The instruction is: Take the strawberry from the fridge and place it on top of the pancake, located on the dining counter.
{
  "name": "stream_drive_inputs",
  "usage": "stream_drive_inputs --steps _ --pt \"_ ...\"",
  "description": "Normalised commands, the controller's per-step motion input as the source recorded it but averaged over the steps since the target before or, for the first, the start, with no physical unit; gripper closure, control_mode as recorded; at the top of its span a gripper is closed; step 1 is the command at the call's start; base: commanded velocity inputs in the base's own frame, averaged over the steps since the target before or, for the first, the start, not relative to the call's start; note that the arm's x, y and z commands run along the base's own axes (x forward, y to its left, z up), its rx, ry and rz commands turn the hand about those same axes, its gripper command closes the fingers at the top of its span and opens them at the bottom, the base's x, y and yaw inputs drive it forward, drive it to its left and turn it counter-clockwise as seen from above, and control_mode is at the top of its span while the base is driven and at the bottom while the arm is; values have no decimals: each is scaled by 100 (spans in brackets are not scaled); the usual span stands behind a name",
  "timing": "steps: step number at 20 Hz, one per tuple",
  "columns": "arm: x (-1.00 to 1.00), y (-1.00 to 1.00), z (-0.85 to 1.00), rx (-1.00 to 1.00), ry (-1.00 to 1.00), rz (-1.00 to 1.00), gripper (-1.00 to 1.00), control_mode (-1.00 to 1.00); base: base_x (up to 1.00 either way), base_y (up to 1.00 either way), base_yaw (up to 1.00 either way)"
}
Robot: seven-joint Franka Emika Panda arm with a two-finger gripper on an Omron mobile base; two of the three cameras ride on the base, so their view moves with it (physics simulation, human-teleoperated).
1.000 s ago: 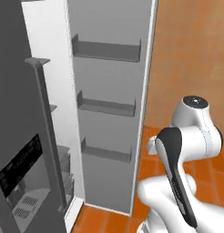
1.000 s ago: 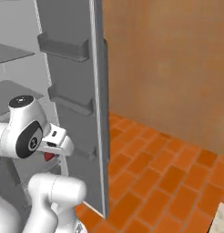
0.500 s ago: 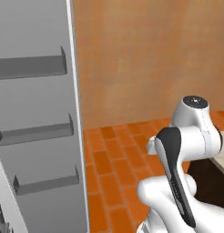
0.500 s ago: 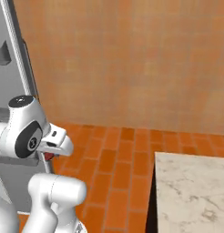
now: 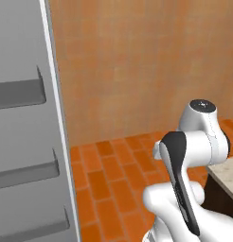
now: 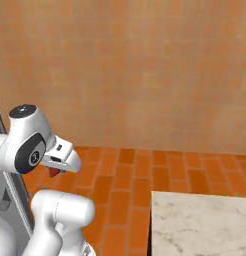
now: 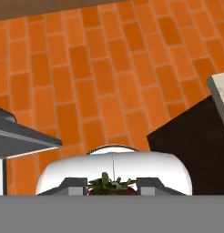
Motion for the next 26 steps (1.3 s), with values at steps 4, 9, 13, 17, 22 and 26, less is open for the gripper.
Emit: stream_drive_inputs --steps 4,9,13,17,22,26 --pt "0 0 0 0 0 0 100 100 89 -33 7" --pt "0 0 0 0 0 0 100 100 98 -8 0" --pt "0 0 0 0 0 0 100 100 96 -4 0" --pt "0 0 0 0 0 0 100 100 94 -26 0" --pt "0 0 0 0 0 0 100 100 83 -47 -13" --pt "0 0 0 0 0 0 100 100 74 -66 -51"
